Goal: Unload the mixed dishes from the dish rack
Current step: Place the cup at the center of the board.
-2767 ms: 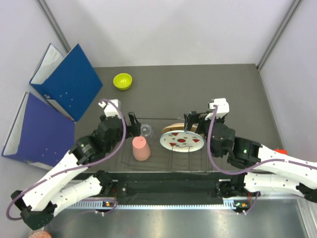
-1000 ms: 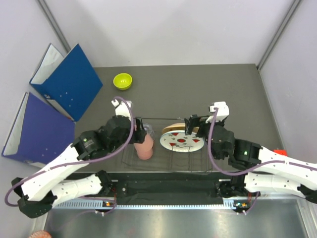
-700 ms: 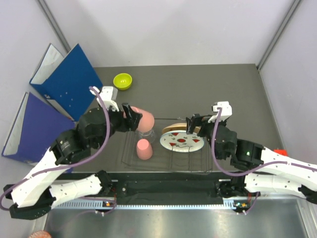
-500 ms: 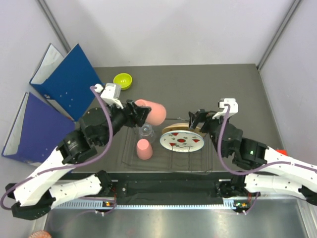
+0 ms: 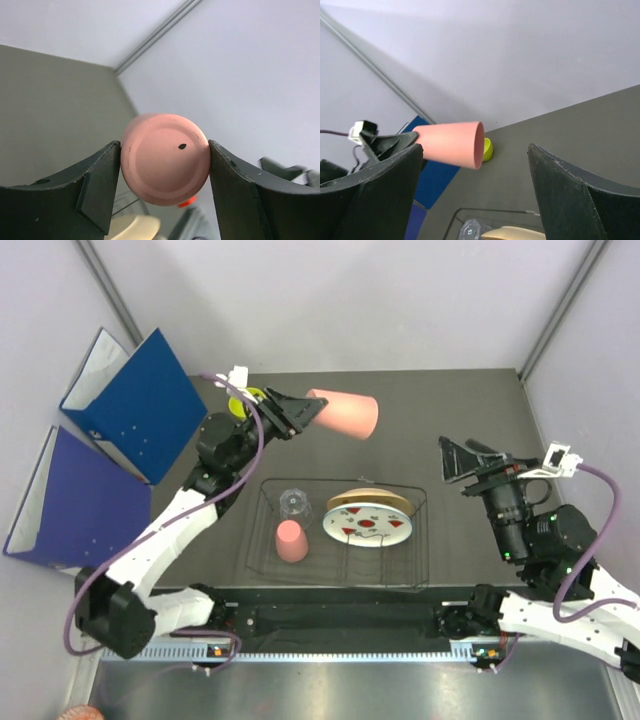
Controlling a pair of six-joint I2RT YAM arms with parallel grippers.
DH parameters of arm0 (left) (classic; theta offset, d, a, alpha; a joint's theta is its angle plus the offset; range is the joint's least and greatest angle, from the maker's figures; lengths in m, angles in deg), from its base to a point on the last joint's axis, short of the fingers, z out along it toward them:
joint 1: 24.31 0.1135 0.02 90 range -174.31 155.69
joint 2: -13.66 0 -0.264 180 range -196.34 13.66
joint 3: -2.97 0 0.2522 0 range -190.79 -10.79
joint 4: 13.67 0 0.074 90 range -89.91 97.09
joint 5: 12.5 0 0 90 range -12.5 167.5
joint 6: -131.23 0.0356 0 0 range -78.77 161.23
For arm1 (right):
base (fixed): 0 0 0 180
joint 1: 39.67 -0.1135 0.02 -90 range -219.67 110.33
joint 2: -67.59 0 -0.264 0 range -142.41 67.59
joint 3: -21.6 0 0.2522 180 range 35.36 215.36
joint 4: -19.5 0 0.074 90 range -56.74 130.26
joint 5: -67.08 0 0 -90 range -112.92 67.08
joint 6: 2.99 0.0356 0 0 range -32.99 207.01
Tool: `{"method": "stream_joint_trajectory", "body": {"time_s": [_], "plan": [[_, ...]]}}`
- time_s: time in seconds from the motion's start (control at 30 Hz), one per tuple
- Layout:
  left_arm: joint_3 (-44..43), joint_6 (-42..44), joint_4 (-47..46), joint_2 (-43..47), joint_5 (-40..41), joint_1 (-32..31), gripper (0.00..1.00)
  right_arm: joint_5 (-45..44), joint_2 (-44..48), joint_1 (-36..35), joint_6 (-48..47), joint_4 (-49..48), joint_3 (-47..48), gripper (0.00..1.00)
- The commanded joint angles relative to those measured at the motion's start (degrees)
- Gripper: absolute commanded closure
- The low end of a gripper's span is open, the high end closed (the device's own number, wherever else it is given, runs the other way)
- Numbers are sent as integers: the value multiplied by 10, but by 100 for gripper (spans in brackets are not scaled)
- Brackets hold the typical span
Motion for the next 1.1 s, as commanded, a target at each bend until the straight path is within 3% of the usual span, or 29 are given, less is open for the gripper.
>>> {"method": "stream_joint_trajectory", "body": {"time_s": [0.0, 0.1, 0.23, 0.8, 0.9, 1.0, 1.03, 1.07], "plan": [[37, -196, -327, -47, -110, 28, 100, 52, 13, 11, -20, -41, -13, 14], [43, -261, -451, -94, -142, 28, 100, 67, 5, 15, -23, -40, -12, 14], [41, -328, -528, -131, -170, 27, 100, 98, -17, 24, -19, -43, 2, 16], [62, -324, -513, -121, -195, 23, 100, 274, -191, 92, 13, -103, 81, 18], [64, -326, -516, -121, -199, 23, 100, 302, -220, 100, 19, -105, 93, 25], [70, -317, -511, -113, -196, 23, 100, 314, -235, 107, 25, -105, 97, 50], [72, -304, -496, -109, -194, 23, 100, 314, -236, 108, 28, -105, 97, 69], [73, -299, -486, -102, -188, 23, 100, 314, -235, 111, 28, -105, 97, 76]]}}
